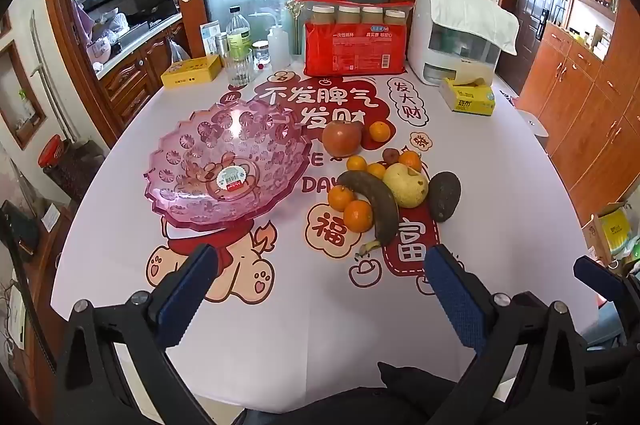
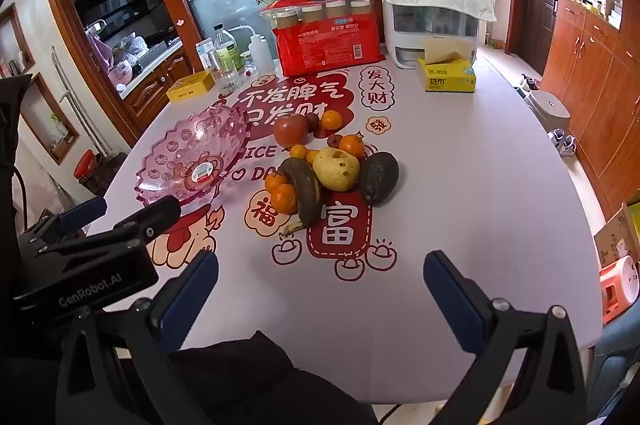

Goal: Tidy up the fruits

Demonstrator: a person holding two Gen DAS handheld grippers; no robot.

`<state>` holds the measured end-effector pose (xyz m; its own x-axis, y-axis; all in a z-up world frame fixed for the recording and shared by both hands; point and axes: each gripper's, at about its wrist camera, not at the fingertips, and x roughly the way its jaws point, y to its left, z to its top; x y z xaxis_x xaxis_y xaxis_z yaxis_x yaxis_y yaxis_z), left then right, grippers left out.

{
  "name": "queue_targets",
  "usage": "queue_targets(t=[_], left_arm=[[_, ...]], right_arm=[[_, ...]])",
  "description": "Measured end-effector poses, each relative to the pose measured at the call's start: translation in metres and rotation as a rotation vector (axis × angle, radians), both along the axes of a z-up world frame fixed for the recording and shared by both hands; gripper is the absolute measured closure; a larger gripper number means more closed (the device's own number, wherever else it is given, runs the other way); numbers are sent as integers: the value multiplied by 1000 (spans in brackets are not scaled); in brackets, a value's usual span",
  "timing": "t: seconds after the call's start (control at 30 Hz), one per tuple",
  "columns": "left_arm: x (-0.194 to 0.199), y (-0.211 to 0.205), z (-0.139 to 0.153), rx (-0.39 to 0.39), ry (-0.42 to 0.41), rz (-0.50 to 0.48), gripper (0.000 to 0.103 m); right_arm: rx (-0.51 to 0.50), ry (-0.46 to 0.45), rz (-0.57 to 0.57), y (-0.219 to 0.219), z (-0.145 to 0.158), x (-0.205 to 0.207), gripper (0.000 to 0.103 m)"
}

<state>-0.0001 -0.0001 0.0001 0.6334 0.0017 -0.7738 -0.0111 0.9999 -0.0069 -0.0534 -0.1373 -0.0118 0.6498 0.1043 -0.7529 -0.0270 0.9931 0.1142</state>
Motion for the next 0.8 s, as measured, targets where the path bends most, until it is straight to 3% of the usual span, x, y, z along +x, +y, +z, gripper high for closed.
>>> queue_targets(t=[0.8], left_arm=[[0, 0, 0, -1, 1, 1, 1]], right_arm=[[2, 3, 1, 0, 0, 6, 0]])
